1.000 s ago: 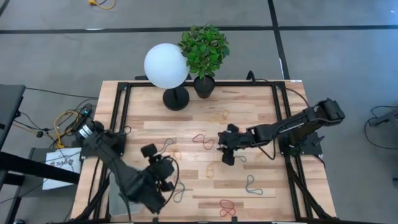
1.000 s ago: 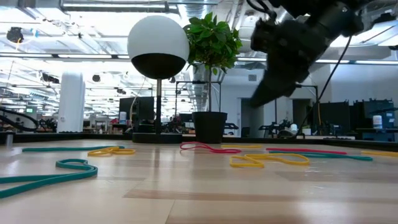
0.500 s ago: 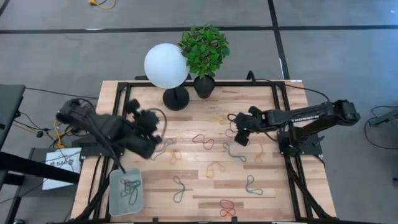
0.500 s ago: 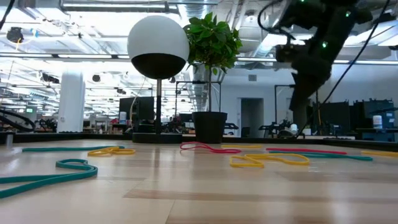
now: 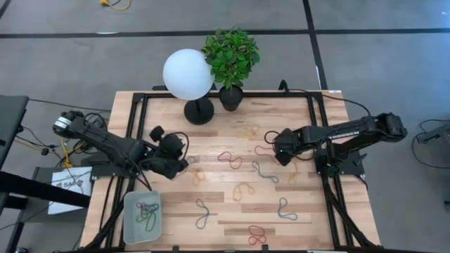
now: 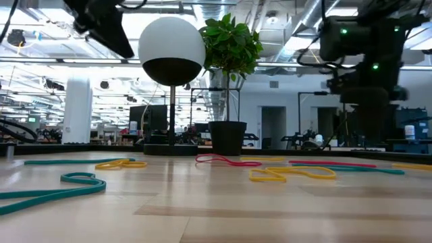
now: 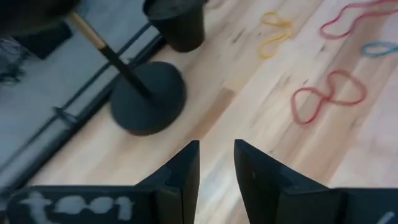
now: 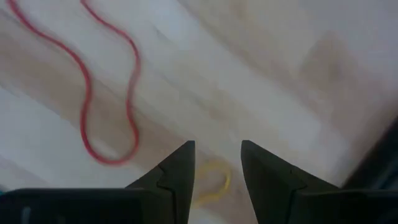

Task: Pick and place items into bin
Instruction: Put the yellow rubber band into the gray bin

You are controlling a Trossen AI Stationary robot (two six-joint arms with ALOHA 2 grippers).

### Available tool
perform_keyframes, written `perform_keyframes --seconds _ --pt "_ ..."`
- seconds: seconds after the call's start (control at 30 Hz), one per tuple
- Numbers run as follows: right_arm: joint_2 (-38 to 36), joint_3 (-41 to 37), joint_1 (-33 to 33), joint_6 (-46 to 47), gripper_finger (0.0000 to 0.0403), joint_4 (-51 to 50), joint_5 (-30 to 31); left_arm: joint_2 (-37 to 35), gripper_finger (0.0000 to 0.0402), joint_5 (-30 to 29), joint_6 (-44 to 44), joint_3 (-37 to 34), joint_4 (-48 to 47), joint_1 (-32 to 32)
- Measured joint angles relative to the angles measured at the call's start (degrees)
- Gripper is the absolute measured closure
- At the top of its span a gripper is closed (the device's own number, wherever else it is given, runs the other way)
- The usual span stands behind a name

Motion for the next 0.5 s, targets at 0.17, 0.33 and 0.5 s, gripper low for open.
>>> perform_keyframes --seconds 0.17,0.33,0.5 --pt "0.0 0.0 2.2 10.5 0.0278 -3.3 -4.6 0.0 0.0310 1.1 0.6 -2.9 9.6 -0.4" --pt "0.0 0.0 4.0 15.0 0.0278 -3.8 -4.1 0.0 0.0310 1.5 3.1 -4.7 15.7 -1.4" --pt "0.0 -0.3 5.4 17.0 0.0278 -3.5 -2.4 0.0 0.0310 1.4 2.9 -5.3 17.9 -3.0"
